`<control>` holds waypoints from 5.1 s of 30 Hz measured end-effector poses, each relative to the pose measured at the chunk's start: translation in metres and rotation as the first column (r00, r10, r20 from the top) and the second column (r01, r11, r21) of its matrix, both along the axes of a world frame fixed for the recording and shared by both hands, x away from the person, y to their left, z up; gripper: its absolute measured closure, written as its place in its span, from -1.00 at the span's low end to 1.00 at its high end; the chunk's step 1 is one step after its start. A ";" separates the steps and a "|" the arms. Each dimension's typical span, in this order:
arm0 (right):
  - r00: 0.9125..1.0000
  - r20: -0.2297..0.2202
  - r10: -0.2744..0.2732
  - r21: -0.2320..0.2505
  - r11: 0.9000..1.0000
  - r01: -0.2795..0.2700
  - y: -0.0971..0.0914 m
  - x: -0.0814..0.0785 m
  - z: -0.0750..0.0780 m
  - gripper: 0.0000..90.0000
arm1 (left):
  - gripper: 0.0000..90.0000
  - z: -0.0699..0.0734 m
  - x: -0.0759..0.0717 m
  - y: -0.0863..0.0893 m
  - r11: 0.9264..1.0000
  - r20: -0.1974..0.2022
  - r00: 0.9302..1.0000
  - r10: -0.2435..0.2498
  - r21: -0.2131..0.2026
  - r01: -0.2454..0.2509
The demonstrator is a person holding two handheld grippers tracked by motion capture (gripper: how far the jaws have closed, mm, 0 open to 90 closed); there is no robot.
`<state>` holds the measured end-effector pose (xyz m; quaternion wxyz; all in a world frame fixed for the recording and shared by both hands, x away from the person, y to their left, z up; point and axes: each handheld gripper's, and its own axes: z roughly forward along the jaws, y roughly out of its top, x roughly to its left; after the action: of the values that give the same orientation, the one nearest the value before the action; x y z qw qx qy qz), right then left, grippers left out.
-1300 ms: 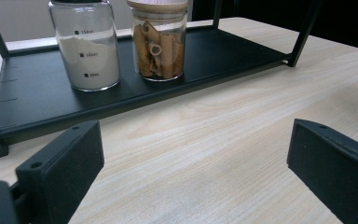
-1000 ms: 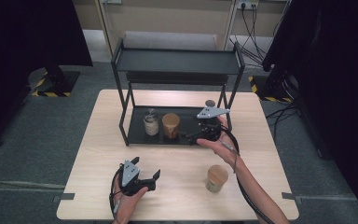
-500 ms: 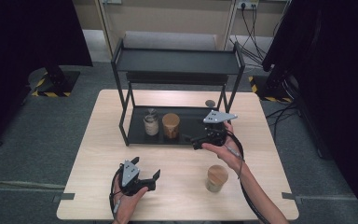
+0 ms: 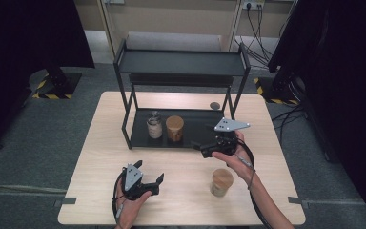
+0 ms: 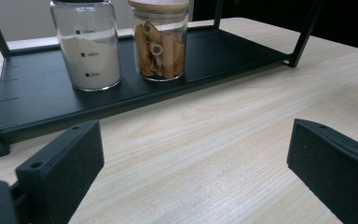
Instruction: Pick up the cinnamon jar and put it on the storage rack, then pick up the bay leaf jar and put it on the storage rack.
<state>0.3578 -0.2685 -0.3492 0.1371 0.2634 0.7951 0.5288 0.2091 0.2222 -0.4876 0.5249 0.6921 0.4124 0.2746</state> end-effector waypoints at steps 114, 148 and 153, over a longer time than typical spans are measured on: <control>0.992 -0.036 -0.117 0.083 0.989 0.120 -0.075 -0.074 -0.037 -0.84 | -0.93 0.000 -0.001 0.000 1.000 0.006 1.000 -0.005 0.002 0.005; 0.993 -0.058 -0.107 0.062 0.992 0.111 -0.075 -0.091 -0.047 -0.84 | -0.93 -0.001 -0.001 0.000 1.000 0.005 1.000 -0.005 0.001 0.005; 0.993 -0.057 -0.105 0.052 0.993 0.108 -0.073 -0.094 -0.048 -0.84 | -0.93 0.000 -0.001 0.000 1.000 0.006 1.000 -0.005 0.002 0.005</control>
<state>0.2640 -0.3419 -0.3974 0.1363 0.3231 0.7685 0.5351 0.2082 0.2225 -0.4881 0.5260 0.6930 0.4087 0.2757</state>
